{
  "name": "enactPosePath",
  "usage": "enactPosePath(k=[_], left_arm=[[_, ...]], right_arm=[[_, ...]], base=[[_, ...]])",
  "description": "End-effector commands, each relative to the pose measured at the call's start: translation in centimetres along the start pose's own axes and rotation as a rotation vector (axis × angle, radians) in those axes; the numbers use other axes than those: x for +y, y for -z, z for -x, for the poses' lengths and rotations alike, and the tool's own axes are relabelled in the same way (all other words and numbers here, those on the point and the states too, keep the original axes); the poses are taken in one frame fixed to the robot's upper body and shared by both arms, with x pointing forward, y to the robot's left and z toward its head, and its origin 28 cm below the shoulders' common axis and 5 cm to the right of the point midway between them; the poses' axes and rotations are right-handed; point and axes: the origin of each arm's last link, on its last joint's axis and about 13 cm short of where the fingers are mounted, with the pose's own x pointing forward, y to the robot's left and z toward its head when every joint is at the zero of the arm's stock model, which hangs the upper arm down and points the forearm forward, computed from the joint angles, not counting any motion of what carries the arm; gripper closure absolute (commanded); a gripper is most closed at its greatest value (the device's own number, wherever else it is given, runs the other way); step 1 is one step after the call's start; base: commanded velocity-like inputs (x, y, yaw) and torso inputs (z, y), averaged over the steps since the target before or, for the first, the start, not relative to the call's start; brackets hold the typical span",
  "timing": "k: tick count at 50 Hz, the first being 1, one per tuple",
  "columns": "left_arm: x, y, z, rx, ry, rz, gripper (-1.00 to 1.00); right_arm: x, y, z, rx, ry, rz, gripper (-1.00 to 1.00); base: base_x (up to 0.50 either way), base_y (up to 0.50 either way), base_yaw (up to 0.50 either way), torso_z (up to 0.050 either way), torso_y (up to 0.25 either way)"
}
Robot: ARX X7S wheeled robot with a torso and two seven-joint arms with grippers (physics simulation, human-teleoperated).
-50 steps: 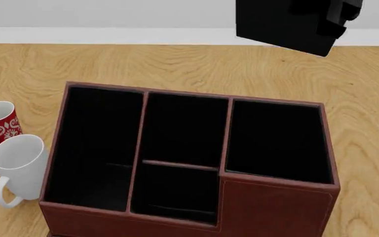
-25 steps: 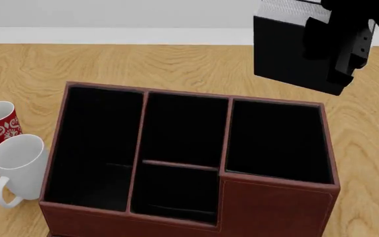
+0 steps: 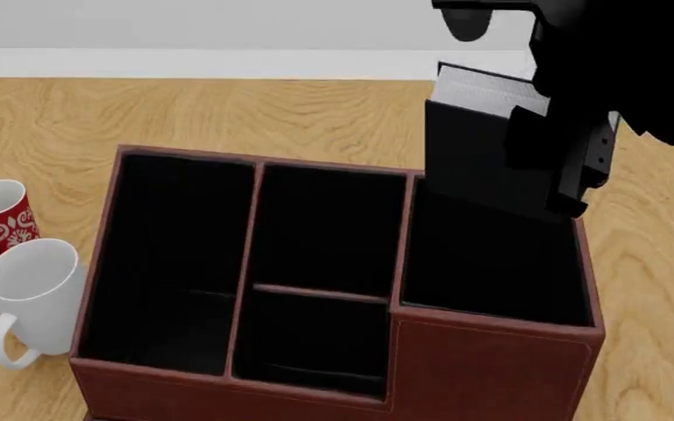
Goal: Pick up the book and place it in the right compartment of the caddy.
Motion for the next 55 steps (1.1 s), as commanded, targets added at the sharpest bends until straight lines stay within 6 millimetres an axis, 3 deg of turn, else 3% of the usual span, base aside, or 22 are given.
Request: enactPosePath(k=[1, 29, 55], left_arm=[[0.0, 0.0, 0.0, 0.0, 0.0, 0.0, -1.0], [0.0, 0.0, 0.0, 0.0, 0.0, 0.0, -1.0], [0.0, 0.0, 0.0, 0.0, 0.0, 0.0, -1.0]], right_arm=[[0.5, 0.2, -1.7, -0.006, -0.01, 0.031, 1.0], [1.1, 1.8, -5.6, 0.02, -0.048, 0.028, 1.0], [0.9, 2.0, -9.3, 0.013, -0.041, 0.043, 1.0]], base=[[0.0, 0.0, 0.0, 0.0, 0.01], [0.0, 0.0, 0.0, 0.0, 0.001], [0.0, 0.0, 0.0, 0.0, 0.002]])
